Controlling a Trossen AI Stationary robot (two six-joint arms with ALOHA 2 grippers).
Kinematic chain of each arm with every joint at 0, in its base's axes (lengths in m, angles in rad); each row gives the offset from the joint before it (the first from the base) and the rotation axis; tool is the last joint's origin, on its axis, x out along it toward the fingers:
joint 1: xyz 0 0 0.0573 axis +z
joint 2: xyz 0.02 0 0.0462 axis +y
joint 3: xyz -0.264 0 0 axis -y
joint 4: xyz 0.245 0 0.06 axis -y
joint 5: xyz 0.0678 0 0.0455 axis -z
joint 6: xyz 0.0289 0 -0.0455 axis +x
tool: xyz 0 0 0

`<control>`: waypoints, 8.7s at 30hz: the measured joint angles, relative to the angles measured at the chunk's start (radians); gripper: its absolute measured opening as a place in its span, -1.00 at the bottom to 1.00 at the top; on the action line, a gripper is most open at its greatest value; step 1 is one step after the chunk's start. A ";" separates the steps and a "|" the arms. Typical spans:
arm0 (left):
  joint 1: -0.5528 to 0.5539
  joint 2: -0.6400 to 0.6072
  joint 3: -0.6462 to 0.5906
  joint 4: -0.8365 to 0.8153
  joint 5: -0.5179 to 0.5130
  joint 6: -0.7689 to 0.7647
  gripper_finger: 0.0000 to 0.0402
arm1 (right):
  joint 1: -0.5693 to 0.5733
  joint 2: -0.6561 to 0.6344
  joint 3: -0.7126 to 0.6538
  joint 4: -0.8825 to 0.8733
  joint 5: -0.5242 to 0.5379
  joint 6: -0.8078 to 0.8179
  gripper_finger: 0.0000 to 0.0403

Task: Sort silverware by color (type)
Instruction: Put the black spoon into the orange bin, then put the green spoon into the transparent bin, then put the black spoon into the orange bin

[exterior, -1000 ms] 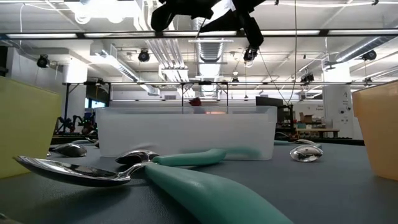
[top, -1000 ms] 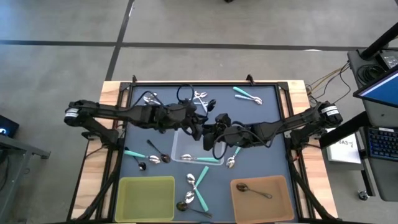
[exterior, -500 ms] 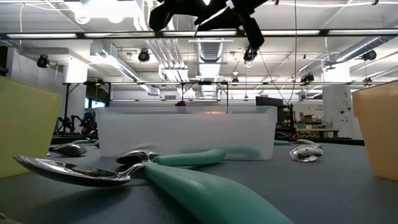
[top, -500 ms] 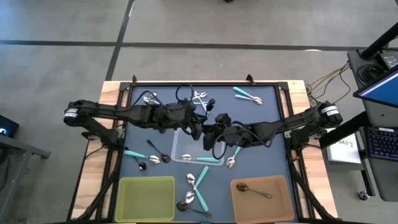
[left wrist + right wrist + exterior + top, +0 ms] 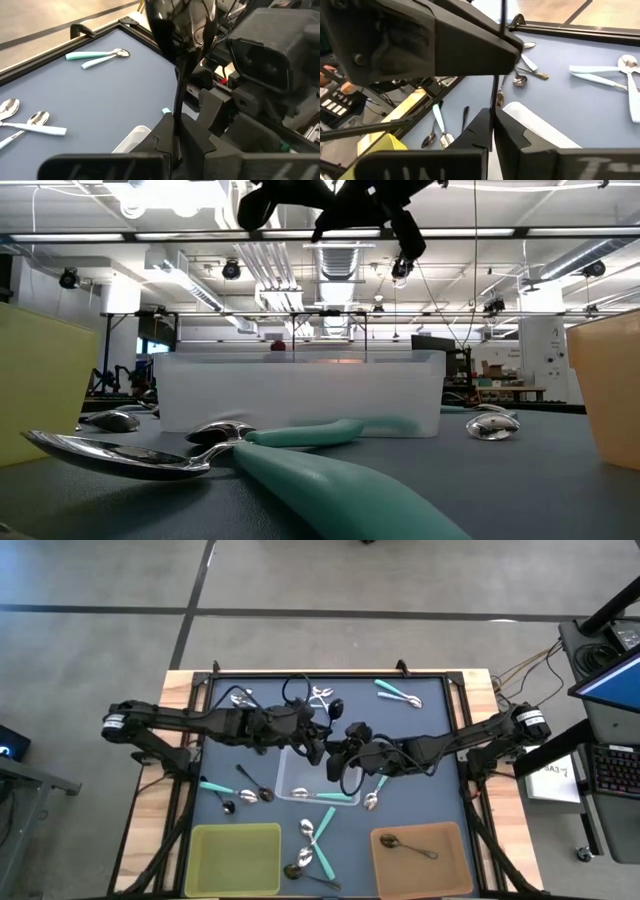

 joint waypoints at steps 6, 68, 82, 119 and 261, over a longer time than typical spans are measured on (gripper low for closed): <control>0.000 -0.023 -0.001 -0.009 0.042 0.031 -0.92 | -0.005 -0.031 0.000 -0.049 0.004 0.005 -0.96; -0.262 -0.262 -0.474 -0.834 0.286 -0.077 -0.46 | 0.611 0.085 0.000 -0.807 -0.838 0.518 -0.26; -0.262 -0.259 -0.716 -0.576 0.269 -0.101 -0.42 | 0.493 0.085 0.000 -0.821 -0.835 0.474 -0.26; -0.277 -0.259 -0.771 -0.441 0.346 -0.132 -0.42 | 0.452 0.085 0.000 -0.820 -0.779 0.380 -0.25; -0.550 -0.147 -0.633 -0.534 0.219 -0.088 -1.00 | 0.377 -0.005 0.000 -0.804 -0.618 0.382 -0.25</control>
